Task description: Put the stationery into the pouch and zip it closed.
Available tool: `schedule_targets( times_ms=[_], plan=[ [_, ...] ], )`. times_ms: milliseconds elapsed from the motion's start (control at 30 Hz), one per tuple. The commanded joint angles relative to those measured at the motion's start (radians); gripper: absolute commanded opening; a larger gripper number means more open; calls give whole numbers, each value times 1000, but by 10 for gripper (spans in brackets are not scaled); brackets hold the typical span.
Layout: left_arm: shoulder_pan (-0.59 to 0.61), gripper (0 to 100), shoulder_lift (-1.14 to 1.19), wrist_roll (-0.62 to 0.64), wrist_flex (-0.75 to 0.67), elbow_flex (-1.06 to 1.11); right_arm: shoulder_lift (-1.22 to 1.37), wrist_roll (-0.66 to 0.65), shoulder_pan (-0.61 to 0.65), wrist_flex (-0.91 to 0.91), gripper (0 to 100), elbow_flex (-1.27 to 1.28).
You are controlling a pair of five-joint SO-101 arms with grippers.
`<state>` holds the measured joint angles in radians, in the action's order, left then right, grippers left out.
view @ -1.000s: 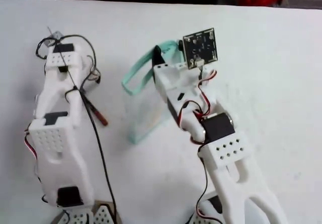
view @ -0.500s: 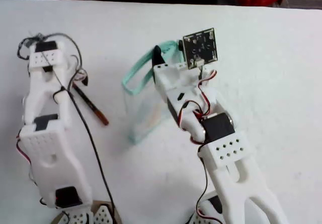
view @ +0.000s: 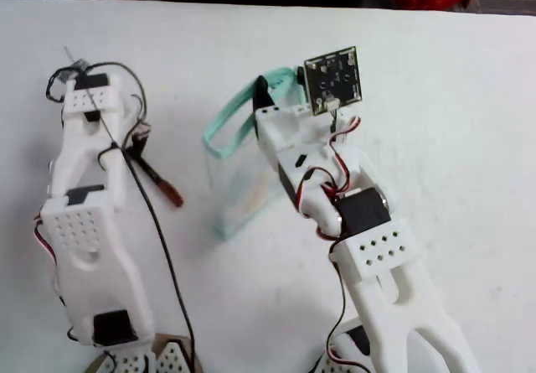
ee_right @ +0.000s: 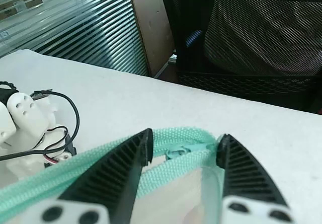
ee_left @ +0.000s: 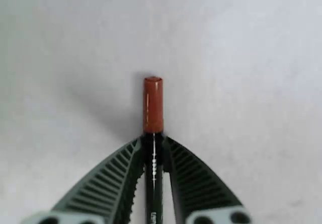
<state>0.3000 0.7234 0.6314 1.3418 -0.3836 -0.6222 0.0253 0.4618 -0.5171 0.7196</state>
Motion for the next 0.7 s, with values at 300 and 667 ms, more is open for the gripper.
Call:
schedule_targets(
  times_ms=[300, 667],
  plan=[
    [-25, 24, -58, 8, 152, -167, 22, -3, -1, -7, 204, 78],
    [-145, 24, -162, 2, 397, -594, 22, -3, -2, -7, 204, 78]
  ],
)
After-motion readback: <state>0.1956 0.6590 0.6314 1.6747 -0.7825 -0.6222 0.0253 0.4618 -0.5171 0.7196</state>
